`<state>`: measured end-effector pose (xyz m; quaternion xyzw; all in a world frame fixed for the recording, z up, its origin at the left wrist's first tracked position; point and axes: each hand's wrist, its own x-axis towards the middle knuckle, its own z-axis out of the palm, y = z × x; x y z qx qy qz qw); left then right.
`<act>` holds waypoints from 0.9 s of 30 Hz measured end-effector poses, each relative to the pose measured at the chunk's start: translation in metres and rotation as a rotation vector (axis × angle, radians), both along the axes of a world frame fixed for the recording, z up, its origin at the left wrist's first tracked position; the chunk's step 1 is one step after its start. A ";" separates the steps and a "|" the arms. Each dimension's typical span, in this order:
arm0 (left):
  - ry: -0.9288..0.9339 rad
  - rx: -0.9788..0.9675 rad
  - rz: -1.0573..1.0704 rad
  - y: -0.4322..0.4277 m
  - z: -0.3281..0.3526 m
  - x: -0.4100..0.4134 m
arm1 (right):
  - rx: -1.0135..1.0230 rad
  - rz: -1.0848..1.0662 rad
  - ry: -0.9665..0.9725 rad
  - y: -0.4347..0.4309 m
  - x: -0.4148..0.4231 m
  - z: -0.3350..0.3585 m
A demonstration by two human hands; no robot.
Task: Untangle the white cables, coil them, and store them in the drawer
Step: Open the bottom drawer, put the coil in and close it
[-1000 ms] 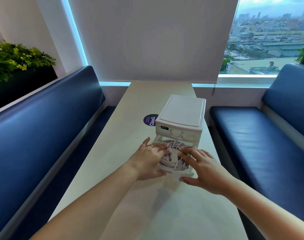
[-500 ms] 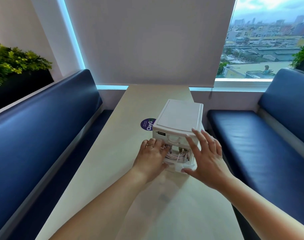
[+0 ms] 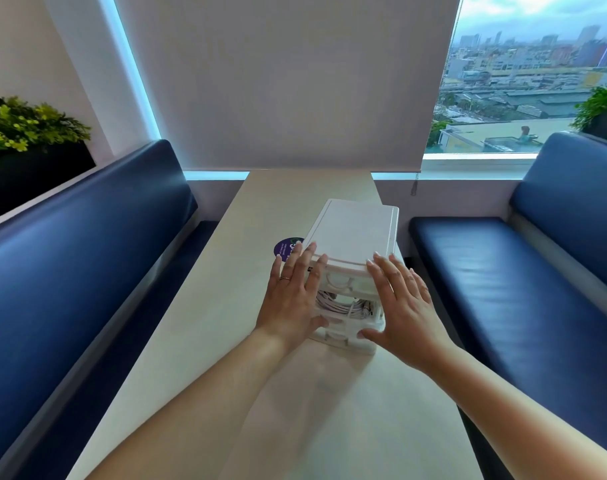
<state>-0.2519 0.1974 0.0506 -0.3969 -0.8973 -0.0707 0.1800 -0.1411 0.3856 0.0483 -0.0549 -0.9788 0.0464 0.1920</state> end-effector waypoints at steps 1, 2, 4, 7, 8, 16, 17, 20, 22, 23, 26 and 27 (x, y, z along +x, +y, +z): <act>-0.010 -0.014 -0.004 0.001 0.000 -0.001 | -0.002 0.001 0.009 0.001 0.000 -0.001; -0.013 -0.018 -0.004 0.001 0.000 -0.002 | -0.005 0.003 0.018 0.001 0.000 -0.002; -0.018 0.018 -0.006 0.001 -0.002 -0.002 | -0.011 0.006 0.038 0.001 0.000 -0.003; -0.005 0.093 -0.001 0.005 -0.006 -0.002 | -0.017 0.006 0.074 -0.001 -0.002 -0.004; 0.004 0.118 0.001 0.006 -0.008 -0.002 | -0.025 0.006 0.087 -0.001 -0.003 -0.006; -0.014 0.229 -0.033 0.010 -0.017 -0.006 | -0.031 -0.001 0.149 0.001 -0.007 -0.012; -0.017 0.235 -0.041 0.009 -0.018 -0.007 | -0.032 -0.001 0.158 0.001 -0.008 -0.013; -0.009 0.258 -0.050 0.008 -0.019 -0.010 | -0.023 -0.004 0.174 0.001 -0.011 -0.016; -0.004 0.291 -0.047 0.010 -0.019 -0.010 | -0.013 -0.011 0.181 0.001 -0.014 -0.017; -0.003 0.310 -0.042 0.012 -0.020 -0.010 | -0.015 -0.013 0.187 0.001 -0.015 -0.017; 0.020 0.342 -0.016 0.017 -0.021 -0.011 | -0.026 -0.020 0.205 0.000 -0.018 -0.019; 0.028 0.345 -0.010 0.019 -0.022 -0.011 | -0.025 -0.019 0.210 0.000 -0.019 -0.020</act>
